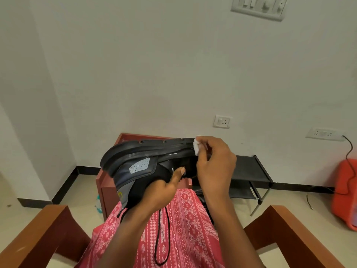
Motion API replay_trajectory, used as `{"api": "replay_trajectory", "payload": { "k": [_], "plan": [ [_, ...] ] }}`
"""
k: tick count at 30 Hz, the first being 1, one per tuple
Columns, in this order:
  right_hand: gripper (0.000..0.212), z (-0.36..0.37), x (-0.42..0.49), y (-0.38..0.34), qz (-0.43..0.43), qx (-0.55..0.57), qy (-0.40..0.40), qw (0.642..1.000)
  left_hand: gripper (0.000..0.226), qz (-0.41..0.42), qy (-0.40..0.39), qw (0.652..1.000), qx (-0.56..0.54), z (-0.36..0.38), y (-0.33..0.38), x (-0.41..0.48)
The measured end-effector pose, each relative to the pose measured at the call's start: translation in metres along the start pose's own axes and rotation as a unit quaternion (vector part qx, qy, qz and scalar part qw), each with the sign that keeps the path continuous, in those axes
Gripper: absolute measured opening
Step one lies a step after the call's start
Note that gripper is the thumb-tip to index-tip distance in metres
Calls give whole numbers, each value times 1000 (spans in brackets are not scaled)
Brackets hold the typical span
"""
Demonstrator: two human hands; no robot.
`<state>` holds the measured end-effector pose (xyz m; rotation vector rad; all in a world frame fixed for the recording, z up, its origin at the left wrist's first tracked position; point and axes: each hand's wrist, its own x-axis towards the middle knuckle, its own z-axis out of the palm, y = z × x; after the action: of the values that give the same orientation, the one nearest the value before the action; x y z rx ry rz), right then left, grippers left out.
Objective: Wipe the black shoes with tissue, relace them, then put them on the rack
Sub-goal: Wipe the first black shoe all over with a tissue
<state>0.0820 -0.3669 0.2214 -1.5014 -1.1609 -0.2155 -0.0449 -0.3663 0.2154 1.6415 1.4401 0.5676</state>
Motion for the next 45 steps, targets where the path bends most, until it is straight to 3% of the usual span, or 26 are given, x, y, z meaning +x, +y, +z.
{"api": "replay_trajectory", "payload": {
  "k": [4,7,10,12,17,21,24,26,29,34,39,42,45],
  "plan": [
    [22,3,-11,-28,-52,41,-48,997,70,-1,-6,999,44,0,7,-4],
    [22,7,-17,-39,-106,42,-74,991,43,0,-22,998,64,-1,8,-4],
    [25,6,-13,-30,-135,33,-71,988,57,0,-23,998,57,0,8,-4],
    [26,0,-7,-15,-125,-8,-46,991,69,-2,-27,999,33,1,4,0],
    [19,-7,2,4,-11,-38,-37,999,69,-9,-36,999,6,3,-1,3],
    [21,-3,-8,-25,-66,9,-74,995,70,-5,-39,998,50,-2,5,-2],
    [22,1,-18,-42,-123,36,-98,987,45,-11,-41,995,85,-2,7,-4],
    [23,2,-17,-39,-151,31,-104,983,47,-7,-52,994,98,-1,6,-4],
    [24,-4,-5,-18,-145,-27,-110,983,72,-9,-53,996,67,2,2,1],
    [33,-11,3,9,-64,-115,-119,984,69,-8,-50,999,18,4,1,2],
    [26,-5,-4,-9,-47,-23,-141,989,73,-9,-70,996,50,6,3,0],
    [19,-1,-13,-27,-97,41,-149,983,48,-15,-71,993,97,7,8,-5],
    [19,-4,-13,-26,-113,66,-159,979,44,-4,-96,990,103,9,7,-5]
  ]
}}
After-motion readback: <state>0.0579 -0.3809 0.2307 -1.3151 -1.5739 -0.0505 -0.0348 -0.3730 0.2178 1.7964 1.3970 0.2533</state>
